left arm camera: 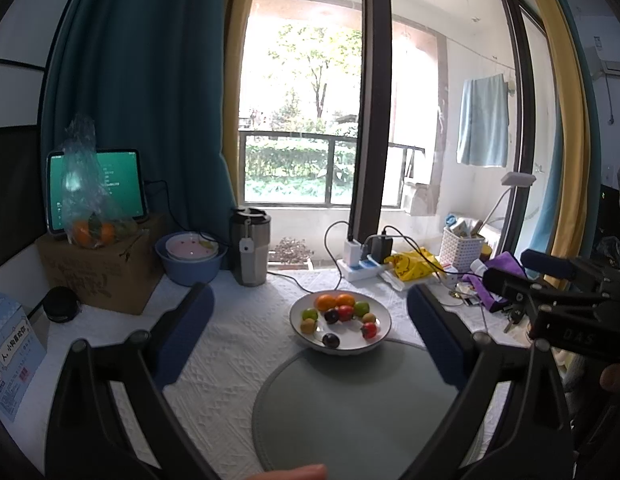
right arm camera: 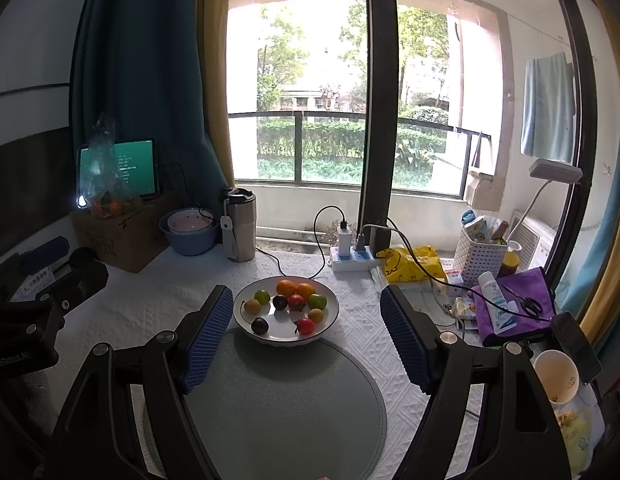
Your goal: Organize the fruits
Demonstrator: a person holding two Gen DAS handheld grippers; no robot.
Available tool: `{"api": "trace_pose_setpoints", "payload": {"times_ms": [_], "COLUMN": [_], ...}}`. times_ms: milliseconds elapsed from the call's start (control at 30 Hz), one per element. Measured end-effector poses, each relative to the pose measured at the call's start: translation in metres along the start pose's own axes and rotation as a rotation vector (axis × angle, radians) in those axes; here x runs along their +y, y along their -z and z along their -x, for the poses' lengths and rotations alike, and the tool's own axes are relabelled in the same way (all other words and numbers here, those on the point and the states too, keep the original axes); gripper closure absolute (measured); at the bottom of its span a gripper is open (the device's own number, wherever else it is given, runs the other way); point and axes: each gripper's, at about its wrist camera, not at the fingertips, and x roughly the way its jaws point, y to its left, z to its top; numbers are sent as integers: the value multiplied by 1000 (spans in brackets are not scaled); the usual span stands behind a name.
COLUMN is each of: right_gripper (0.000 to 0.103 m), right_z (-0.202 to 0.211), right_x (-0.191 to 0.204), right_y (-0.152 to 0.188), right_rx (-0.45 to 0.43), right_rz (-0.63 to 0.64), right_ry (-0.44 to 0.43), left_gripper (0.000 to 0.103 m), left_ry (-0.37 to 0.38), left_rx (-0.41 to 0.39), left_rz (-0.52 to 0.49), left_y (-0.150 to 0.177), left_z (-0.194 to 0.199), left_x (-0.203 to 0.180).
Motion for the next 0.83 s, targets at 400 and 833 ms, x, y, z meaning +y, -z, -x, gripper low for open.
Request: {"api": "trace_pose_setpoints", "payload": {"times_ms": [400,833], "right_gripper": [24,24], "right_z": [-2,-12], "right_x": [-3,-6], "right_y": [0,0], "right_rx": [4,18], "right_rz": [-3,0], "right_ry": [2,7], "left_gripper": [5,5], "left_ry": [2,7], "left_rx": [0,10], "left_rz": [5,11], "left_y": [1,0], "left_z": [-2,-13], "left_x": [-2,-4]}}
